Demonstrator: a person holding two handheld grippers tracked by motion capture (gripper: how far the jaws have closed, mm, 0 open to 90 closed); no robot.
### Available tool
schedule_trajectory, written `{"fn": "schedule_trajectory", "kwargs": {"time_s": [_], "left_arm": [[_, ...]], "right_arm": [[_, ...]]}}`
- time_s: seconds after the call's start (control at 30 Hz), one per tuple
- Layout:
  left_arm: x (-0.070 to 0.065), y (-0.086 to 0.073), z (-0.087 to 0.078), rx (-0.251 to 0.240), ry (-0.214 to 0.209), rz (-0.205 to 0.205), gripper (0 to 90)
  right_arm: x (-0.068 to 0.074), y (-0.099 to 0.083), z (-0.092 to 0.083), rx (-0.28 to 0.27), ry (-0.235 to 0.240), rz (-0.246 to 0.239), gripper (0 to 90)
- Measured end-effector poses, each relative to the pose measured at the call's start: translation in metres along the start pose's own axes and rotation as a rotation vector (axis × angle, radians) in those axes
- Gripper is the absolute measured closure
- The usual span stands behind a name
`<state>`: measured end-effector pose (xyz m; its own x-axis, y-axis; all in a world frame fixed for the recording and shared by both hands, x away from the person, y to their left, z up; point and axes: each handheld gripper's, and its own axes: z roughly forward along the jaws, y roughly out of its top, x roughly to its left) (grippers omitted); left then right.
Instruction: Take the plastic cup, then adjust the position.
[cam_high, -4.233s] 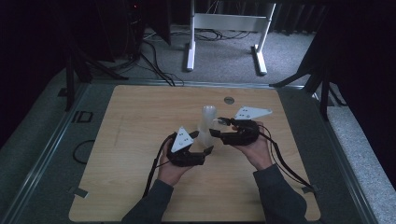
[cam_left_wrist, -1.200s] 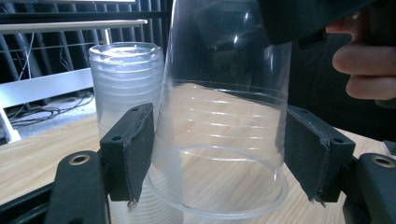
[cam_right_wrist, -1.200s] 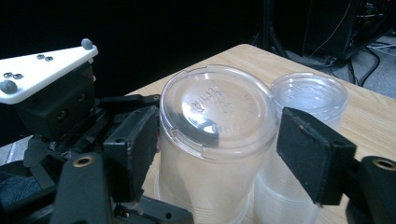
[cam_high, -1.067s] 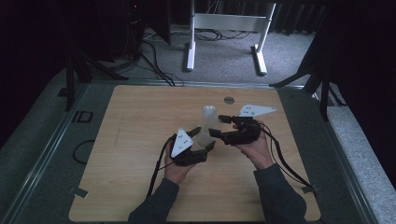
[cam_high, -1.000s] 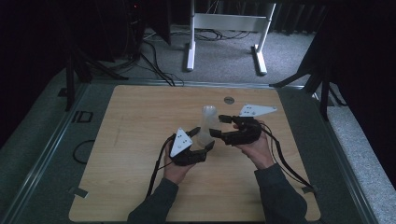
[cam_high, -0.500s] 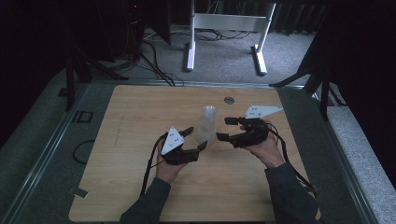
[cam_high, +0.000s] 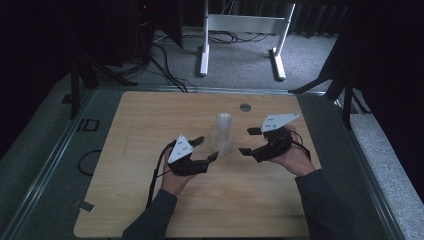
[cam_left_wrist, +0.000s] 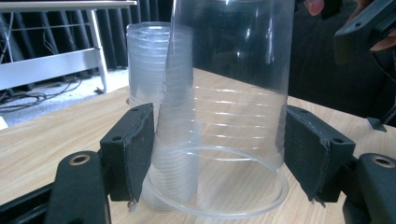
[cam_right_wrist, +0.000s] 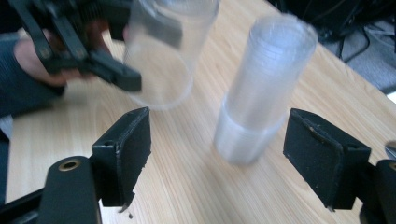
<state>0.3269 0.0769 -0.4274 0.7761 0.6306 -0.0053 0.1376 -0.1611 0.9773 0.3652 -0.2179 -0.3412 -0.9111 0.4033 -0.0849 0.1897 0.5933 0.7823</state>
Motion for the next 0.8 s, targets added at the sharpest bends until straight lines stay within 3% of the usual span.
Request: {"fn": "schedule_trajectory", "kwargs": {"time_s": [0.13, 0.8], "left_arm": [[0.0013, -0.0009, -0.0010, 0.011, -0.010, -0.002, 29.1], [0.0033, 0.0011, -0.0010, 0.094, -0.108, 0.031, 29.2]], "right_arm": [[-0.0002, -0.0014, 0.0014, 0.058, -0.011, -0.040, 24.2], [-0.0031, -0.0047, -0.0025, 0.149, 0.016, -0.146, 34.5]]}}
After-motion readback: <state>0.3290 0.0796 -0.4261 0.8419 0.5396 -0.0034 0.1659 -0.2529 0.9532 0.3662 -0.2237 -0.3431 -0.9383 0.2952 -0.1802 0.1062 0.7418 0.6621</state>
